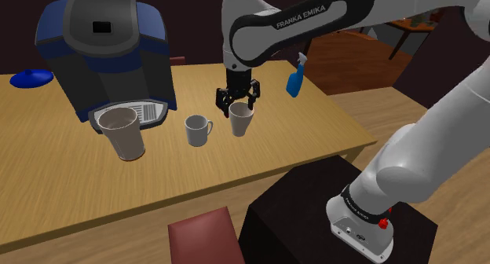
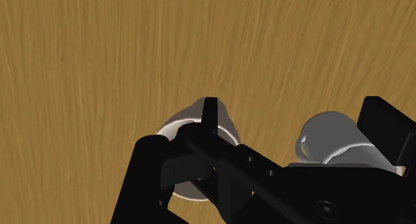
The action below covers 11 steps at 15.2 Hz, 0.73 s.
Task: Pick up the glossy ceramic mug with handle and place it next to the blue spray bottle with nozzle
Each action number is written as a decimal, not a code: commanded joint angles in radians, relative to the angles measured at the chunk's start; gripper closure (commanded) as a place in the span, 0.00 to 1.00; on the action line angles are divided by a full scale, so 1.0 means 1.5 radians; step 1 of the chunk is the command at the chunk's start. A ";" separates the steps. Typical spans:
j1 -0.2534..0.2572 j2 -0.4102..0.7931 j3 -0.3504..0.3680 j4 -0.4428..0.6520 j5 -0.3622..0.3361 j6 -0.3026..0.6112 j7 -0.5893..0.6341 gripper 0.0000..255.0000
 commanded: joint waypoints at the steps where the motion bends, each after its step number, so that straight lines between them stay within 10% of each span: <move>1: 0.006 0.053 0.010 0.035 -0.014 0.022 0.027 0.00; 11: 0.059 0.307 0.019 0.260 -0.105 0.063 0.141 0.00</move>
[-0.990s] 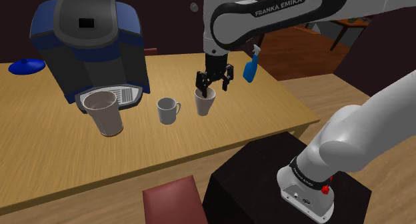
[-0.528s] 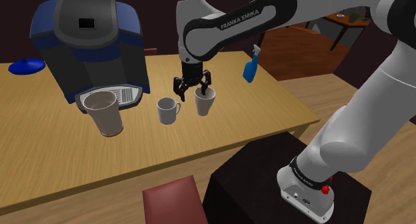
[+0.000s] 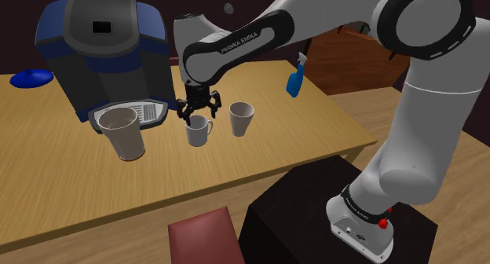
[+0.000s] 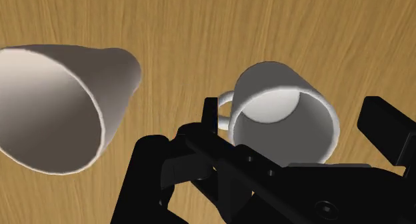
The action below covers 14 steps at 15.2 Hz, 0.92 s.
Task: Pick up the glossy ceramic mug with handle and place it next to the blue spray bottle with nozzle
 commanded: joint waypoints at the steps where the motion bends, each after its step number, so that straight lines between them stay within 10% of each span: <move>1: 0.013 0.053 -0.004 0.058 -0.018 -0.001 0.016 0.00; 5: 0.041 0.141 -0.013 0.160 -0.042 -0.011 0.041 0.00; 14: 0.043 0.172 -0.020 0.136 -0.053 0.042 0.047 0.00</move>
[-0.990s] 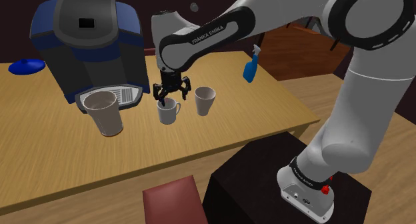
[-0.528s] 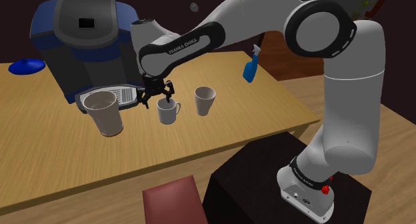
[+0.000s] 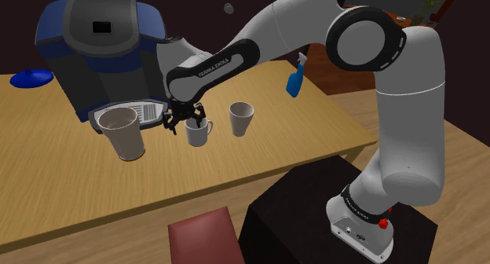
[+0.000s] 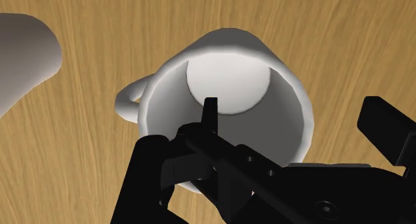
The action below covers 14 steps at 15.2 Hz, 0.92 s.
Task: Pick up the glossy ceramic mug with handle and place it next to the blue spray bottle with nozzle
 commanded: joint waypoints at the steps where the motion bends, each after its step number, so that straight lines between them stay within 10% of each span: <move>1: 0.000 0.000 0.000 -0.002 0.000 0.003 0.000 0.00; 6: 0.000 0.000 0.000 -0.002 0.000 0.003 0.000 0.00; 7: 0.000 0.000 0.000 -0.002 0.000 0.003 0.000 1.00; 14: 0.000 0.000 0.000 -0.002 0.000 0.003 0.000 1.00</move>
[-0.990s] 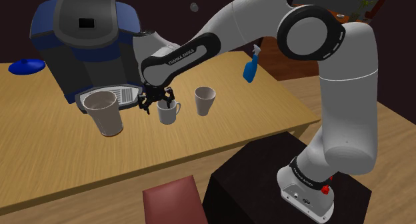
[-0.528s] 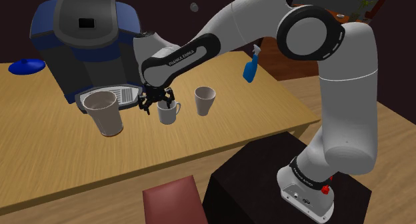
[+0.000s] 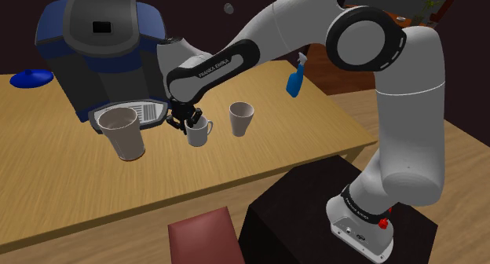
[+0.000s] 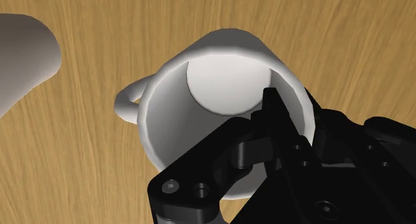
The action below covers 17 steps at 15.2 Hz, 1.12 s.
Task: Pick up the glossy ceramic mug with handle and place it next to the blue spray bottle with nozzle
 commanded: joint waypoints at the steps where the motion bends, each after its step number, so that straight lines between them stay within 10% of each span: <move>1: 0.000 0.000 0.000 0.000 0.000 0.000 0.000 1.00; 17: -0.007 -0.067 0.013 0.037 0.022 -0.102 -0.014 1.00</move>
